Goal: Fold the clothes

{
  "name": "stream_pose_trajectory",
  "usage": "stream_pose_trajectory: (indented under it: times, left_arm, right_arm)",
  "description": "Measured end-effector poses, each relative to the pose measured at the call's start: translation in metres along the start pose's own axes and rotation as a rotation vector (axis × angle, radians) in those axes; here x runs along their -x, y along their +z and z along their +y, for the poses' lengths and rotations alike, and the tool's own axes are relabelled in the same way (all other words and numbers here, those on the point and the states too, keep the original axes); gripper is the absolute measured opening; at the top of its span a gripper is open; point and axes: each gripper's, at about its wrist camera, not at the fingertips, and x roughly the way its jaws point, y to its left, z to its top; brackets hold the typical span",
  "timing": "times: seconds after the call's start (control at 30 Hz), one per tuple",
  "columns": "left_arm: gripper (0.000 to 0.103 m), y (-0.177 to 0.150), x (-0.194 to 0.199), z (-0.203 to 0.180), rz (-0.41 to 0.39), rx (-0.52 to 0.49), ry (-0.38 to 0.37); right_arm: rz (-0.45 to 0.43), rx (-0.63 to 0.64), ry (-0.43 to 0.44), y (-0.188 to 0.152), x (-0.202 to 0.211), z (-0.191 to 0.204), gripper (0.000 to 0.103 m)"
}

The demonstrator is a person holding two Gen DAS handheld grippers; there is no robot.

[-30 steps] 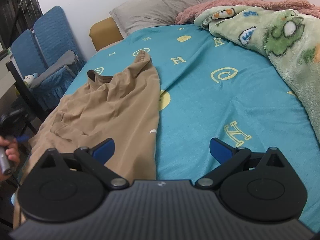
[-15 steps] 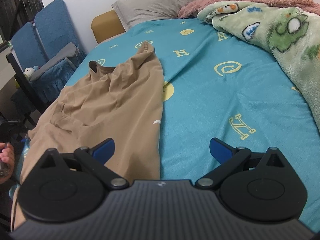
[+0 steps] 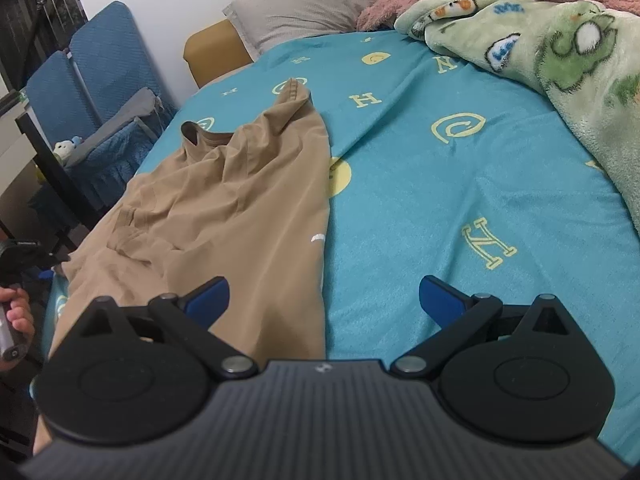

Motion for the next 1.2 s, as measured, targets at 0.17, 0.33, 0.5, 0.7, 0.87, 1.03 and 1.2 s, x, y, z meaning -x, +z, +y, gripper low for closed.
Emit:
stream_pose_trajectory:
  times: [0.17, 0.33, 0.5, 0.7, 0.87, 1.03, 1.2]
  left_arm:
    - [0.023, -0.001, 0.004, 0.002, -0.010, 0.013, -0.016]
    - [0.021, 0.004, 0.012, -0.001, -0.027, -0.005, -0.051]
    - [0.013, 0.006, 0.017, -0.006, -0.031, -0.037, -0.066]
    - [0.003, 0.008, 0.024, -0.014, -0.052, -0.089, -0.079]
    - [0.003, 0.005, 0.022, -0.026, -0.029, -0.162, -0.049]
    - [0.031, 0.001, 0.017, -0.009, 0.083, -0.013, -0.033]
    - [0.068, -0.008, 0.012, 0.016, 0.213, 0.226, -0.062]
  right_arm:
    - [0.018, -0.008, 0.007, -0.003, -0.002, 0.001, 0.103]
    - [0.032, -0.012, 0.011, -0.004, -0.004, 0.000, 0.103]
    - [0.039, -0.021, 0.016, -0.005, -0.005, -0.001, 0.103]
    - [0.045, -0.030, 0.023, -0.005, -0.006, -0.002, 0.103]
    - [0.045, -0.032, 0.027, -0.005, -0.005, -0.001, 0.103]
    - [0.049, -0.046, 0.032, -0.005, -0.005, -0.003, 0.103]
    - [0.060, -0.054, 0.041, -0.006, -0.006, -0.003, 0.103]
